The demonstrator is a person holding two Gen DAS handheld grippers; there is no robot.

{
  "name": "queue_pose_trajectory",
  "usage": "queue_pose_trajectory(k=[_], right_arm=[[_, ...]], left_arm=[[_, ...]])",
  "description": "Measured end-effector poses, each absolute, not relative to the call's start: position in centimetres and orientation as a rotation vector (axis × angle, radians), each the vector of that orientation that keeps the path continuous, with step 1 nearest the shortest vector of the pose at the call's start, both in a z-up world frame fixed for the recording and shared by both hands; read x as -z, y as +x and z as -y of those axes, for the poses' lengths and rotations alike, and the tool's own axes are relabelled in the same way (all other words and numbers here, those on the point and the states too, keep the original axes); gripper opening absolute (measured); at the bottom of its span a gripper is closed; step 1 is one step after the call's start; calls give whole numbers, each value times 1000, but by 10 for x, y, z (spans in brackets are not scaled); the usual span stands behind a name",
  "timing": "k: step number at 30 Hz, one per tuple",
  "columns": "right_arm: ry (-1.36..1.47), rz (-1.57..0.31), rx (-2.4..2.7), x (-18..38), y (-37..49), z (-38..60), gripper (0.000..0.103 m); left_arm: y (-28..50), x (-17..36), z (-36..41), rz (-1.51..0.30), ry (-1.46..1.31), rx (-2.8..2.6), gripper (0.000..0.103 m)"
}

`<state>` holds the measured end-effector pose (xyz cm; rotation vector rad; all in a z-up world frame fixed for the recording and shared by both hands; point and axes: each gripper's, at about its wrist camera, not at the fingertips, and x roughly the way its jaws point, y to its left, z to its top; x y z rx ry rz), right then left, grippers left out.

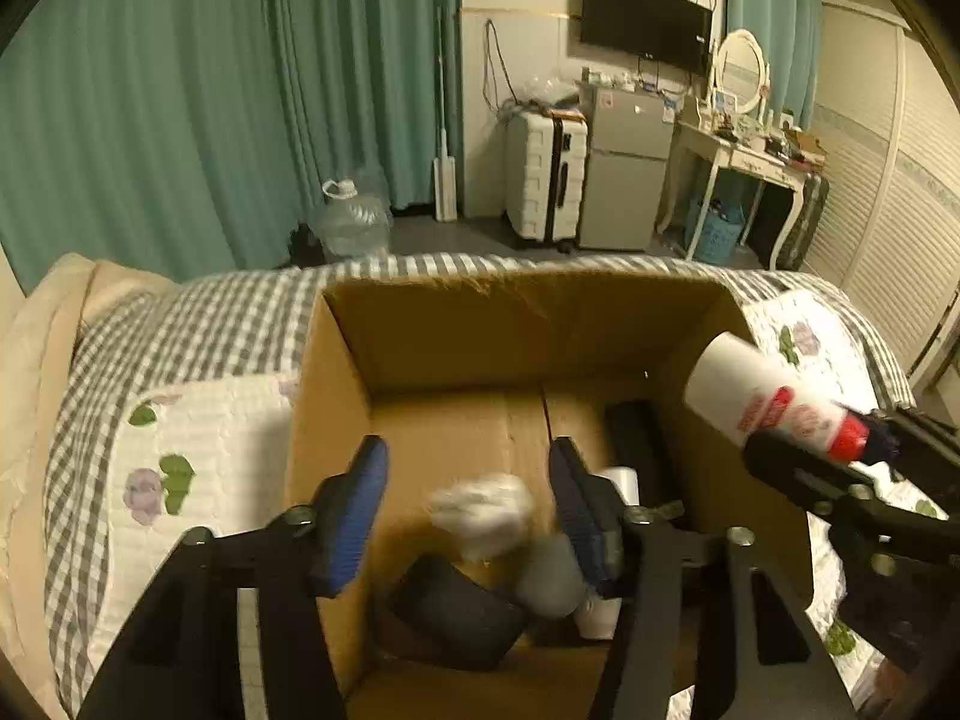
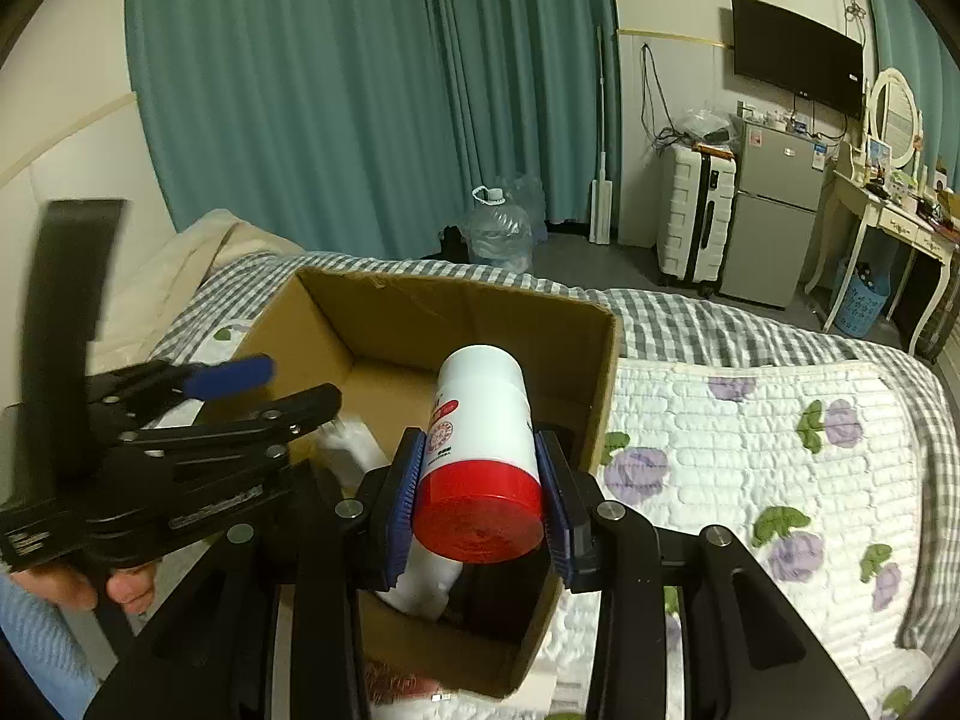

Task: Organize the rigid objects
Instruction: 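Lower the white charger and bottle into the box and open both grippers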

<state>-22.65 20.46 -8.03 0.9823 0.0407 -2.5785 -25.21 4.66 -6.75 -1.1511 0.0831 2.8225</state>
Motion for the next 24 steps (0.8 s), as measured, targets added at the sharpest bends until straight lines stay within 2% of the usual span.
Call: queue_pose_trajectory(k=[7, 9, 10, 11, 15, 17, 24], right_arm=[[989, 1, 2568, 90, -252, -194, 36], [1000, -4, 2584, 88, -253, -193, 46], [994, -1, 2599, 85, -250, -194, 63], [986, 8, 2611, 81, -245, -196, 70], [964, 20, 2643, 53, -215, -209, 71], [942, -13, 2680, 38, -196, -215, 82], [898, -78, 2774, 12, -127, -235, 90]], left_arm=[[-239, 48, -43, -95, -1082, -2855, 60], [-231, 41, -43, -104, -1058, -2861, 61], [-222, 36, -43, -107, -1036, -2862, 62], [-214, 31, -43, -117, -1018, -2853, 63], [-180, 15, -41, -134, -962, -2865, 65], [-162, 6, -37, -91, -942, -2866, 65], [-113, 6, -21, 94, -922, -2908, 70]])
